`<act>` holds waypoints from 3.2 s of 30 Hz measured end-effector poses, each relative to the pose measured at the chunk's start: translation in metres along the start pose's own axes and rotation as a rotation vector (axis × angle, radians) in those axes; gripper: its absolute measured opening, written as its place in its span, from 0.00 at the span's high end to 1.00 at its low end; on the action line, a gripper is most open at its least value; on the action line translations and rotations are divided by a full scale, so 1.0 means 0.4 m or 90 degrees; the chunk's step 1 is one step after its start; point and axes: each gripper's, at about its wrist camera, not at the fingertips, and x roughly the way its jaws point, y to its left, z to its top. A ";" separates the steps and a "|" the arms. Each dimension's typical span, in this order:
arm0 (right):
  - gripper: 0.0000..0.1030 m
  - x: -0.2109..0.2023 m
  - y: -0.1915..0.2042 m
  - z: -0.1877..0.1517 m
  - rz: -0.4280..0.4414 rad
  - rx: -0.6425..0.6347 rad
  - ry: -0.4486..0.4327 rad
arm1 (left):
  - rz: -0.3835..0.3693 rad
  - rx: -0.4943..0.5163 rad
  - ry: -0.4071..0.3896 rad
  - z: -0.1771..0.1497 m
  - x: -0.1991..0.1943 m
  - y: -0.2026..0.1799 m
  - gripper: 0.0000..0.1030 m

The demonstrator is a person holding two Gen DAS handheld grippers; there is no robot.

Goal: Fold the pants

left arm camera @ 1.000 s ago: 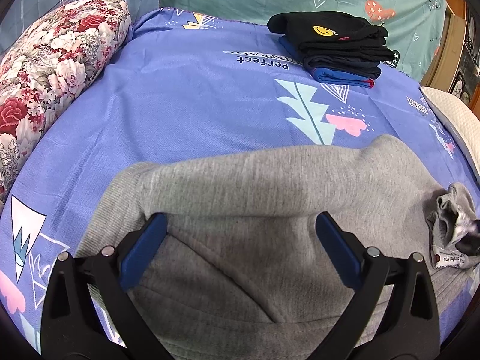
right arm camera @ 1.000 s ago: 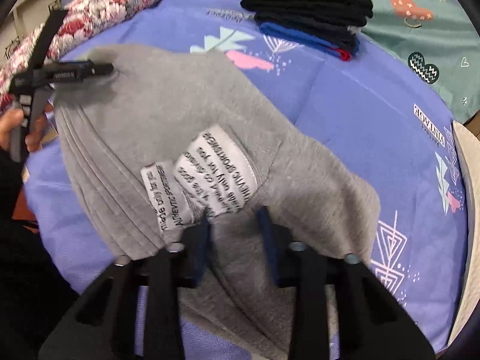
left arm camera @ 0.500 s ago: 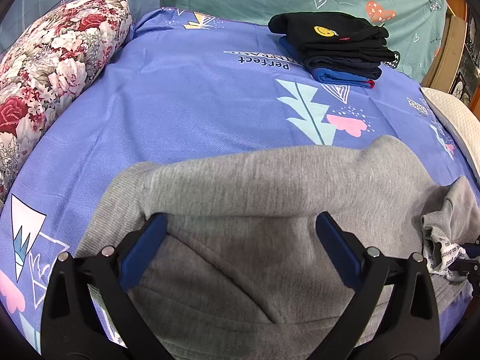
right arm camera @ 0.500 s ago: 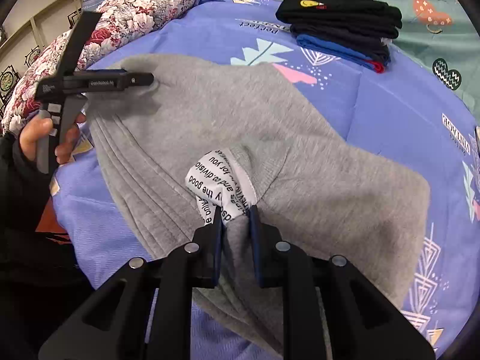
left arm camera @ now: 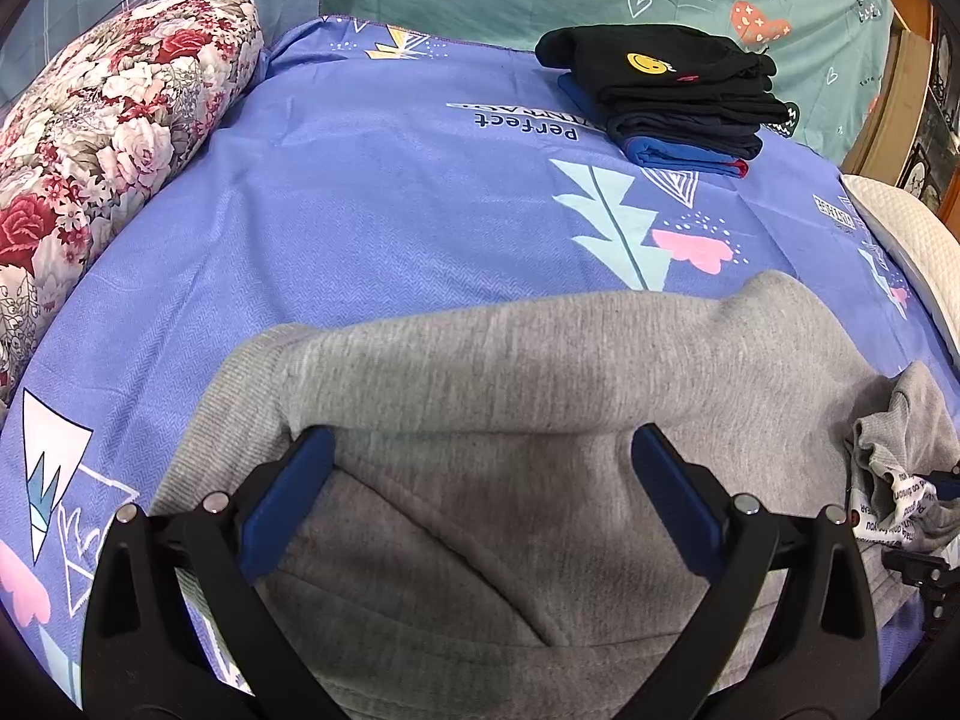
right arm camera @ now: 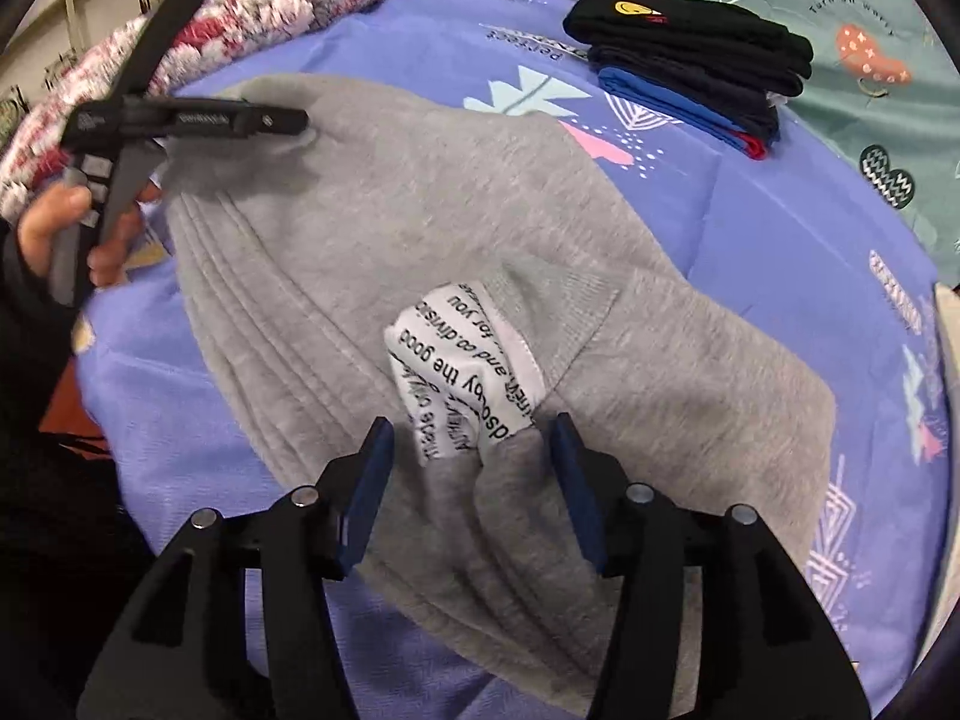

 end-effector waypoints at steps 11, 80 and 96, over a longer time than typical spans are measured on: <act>0.75 -0.106 -0.071 0.094 0.041 0.048 -0.114 | -0.011 -0.008 -0.005 0.000 -0.004 0.003 0.02; 0.01 -0.146 -0.465 -0.202 0.383 0.473 -0.293 | -0.165 0.158 -0.060 -0.067 -0.245 -0.520 0.73; 0.01 -0.060 -0.323 0.000 0.471 0.385 -0.106 | -0.183 0.271 -0.113 -0.117 -0.349 -0.509 0.02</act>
